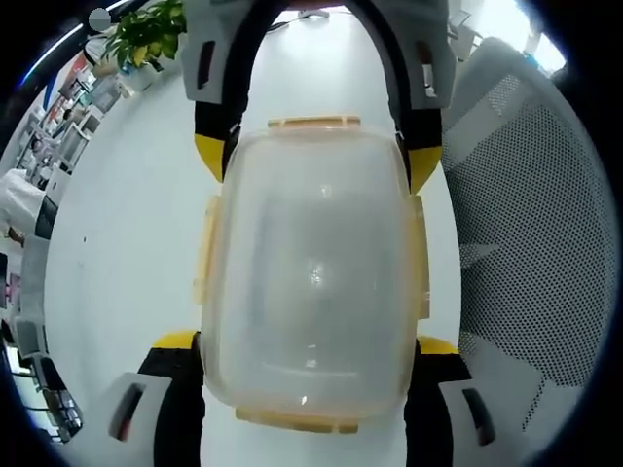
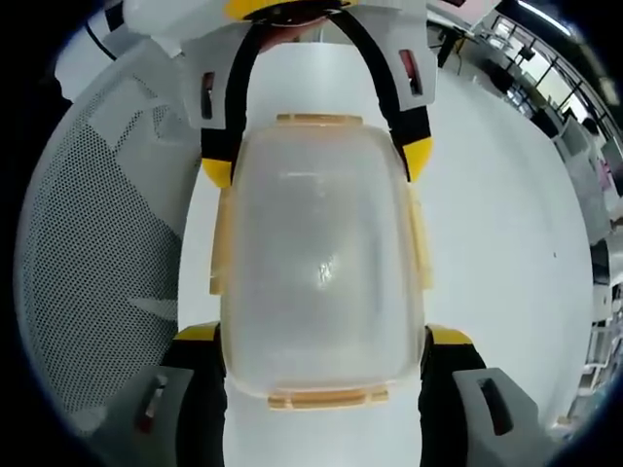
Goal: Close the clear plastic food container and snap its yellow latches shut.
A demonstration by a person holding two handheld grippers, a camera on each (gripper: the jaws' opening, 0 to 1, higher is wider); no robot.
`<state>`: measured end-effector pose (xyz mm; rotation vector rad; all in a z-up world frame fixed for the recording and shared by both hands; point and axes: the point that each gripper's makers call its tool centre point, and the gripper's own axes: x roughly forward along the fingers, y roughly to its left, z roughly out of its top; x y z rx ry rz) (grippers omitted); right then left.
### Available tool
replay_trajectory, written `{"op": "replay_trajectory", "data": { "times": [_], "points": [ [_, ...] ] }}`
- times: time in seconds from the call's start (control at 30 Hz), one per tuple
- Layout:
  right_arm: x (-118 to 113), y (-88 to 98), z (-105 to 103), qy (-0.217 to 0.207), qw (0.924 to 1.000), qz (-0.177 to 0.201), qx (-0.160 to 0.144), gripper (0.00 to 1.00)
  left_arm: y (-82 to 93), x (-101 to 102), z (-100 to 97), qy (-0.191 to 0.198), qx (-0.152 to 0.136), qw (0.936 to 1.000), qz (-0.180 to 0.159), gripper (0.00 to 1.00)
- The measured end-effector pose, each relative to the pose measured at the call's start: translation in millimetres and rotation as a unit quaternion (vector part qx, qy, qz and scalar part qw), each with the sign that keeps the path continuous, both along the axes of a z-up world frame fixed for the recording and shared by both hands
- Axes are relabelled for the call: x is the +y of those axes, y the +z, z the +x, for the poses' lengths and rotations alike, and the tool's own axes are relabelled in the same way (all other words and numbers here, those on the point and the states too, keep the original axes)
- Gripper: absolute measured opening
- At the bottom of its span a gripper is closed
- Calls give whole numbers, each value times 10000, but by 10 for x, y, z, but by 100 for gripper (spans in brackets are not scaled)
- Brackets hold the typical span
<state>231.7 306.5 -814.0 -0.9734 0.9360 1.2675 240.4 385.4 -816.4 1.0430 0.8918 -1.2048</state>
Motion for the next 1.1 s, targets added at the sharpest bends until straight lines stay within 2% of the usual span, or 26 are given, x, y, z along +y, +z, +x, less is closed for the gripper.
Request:
{"op": "replay_trajectory", "data": {
  "times": [0.33, 0.73, 1.1],
  "points": [
    [43, 13, 105, 25, 10000, 86, -4, 79, -10, 41, 119, 56, 7, 10000, 42, 83],
    [88, 4, 316, 36, 10000, 2, -9, 79, -13, 88, 328, 79, 35, 9999, 59, 84],
    [110, 9, 539, 17, 10000, 70, -15, 79, -24, 111, 552, 86, 101, 9999, 94, 85]
  ]
}}
